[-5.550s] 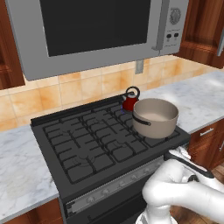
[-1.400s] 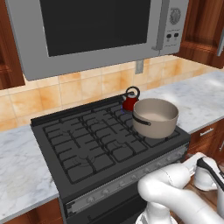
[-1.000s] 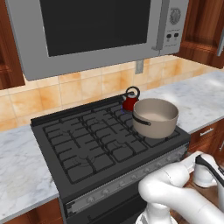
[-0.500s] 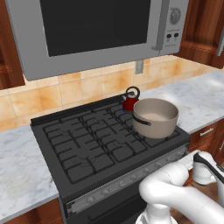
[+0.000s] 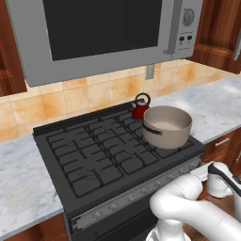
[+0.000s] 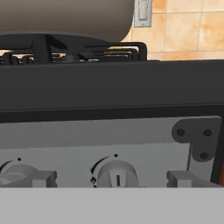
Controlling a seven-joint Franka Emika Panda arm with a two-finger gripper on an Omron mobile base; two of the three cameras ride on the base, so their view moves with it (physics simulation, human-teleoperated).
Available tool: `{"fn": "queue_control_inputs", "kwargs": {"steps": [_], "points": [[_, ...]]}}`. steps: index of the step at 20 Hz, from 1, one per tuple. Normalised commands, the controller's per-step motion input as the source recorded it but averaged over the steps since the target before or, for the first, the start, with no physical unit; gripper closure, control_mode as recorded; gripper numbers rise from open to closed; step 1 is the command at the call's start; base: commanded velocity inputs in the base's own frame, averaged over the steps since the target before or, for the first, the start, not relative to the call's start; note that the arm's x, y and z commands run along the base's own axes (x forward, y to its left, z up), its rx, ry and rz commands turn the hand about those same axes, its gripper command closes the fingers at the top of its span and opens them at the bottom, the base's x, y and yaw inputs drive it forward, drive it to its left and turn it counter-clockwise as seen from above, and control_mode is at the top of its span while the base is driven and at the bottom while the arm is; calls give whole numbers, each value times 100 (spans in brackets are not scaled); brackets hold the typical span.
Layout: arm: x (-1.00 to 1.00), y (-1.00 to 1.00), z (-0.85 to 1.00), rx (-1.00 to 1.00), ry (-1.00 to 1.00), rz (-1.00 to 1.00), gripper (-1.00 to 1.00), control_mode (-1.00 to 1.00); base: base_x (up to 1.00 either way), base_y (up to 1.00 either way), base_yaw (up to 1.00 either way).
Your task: Pick the kettle from the cabinet and place it on a stove burner. Then pick the pot from the counter and place it on another stove burner. Finally, turn both burners on.
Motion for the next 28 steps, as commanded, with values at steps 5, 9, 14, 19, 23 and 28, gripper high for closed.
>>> {"fn": "queue_control_inputs", "kwargs": {"steps": [5, 9, 14, 19, 23, 28], "points": [[3, 0, -2, 0, 0, -2, -100, -100, 0, 0, 0], [8, 0, -7, 0, 0, 0, -100, -100, 0, 0, 0], [10, 0, -11, 0, 0, 0, -100, -100, 0, 0, 0], [10, 0, -8, 0, 0, 0, -100, -100, 0, 0, 0], [12, 0, -11, 0, 0, 0, -100, -100, 0, 0, 0], [6, 0, -6, 0, 0, 0, -100, -100, 0, 0, 0]]}}
